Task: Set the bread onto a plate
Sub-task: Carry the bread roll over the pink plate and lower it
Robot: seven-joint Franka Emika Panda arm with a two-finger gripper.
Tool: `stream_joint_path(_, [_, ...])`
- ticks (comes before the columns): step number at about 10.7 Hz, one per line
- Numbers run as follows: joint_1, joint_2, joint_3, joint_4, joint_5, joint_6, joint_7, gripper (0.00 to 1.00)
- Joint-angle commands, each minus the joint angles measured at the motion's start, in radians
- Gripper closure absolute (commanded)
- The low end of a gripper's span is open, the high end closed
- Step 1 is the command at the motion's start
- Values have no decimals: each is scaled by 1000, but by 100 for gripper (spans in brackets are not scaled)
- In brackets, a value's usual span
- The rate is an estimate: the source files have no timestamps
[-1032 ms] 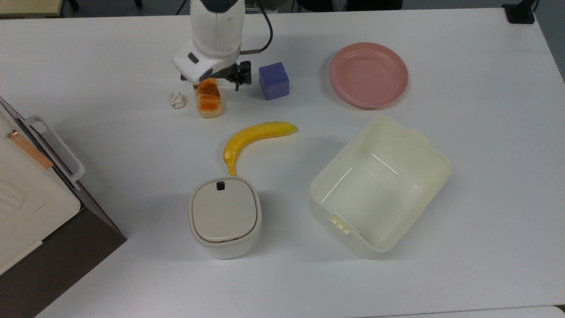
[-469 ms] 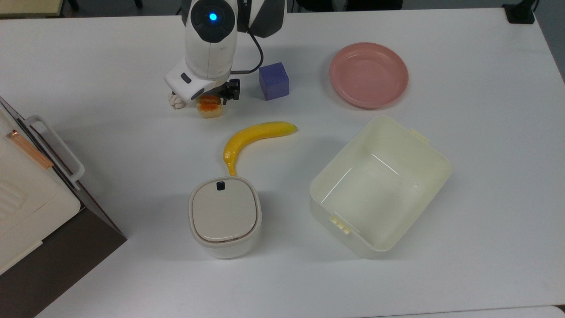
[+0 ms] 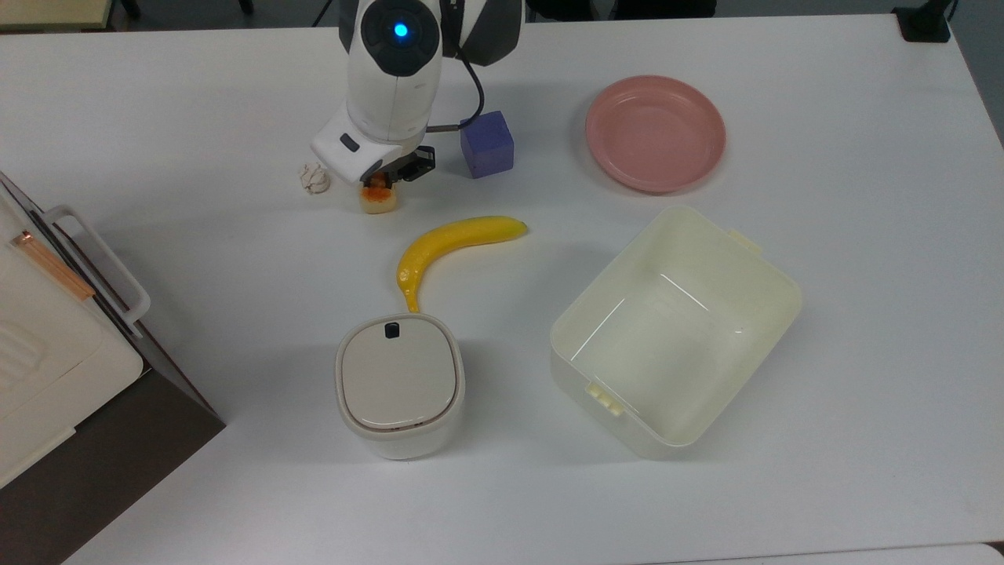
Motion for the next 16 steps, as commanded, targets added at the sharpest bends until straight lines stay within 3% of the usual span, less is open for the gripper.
stream_joint_path(1, [11,-136,12,30,-1,-71,-22,100])
stream_joint_path(5, [128,-316,17,78,68,-274,53,100])
stream_joint_path(7, [185,-324,85,90,68,-287,171,100])
stream_joint_path(9, [230,-303,191,93,59,-274,325,100])
stream_joint_path(11, [287,-223,257,161,48,-271,439,100])
stream_joint_path(16, [377,-53,271,207,-50,-273,533,100])
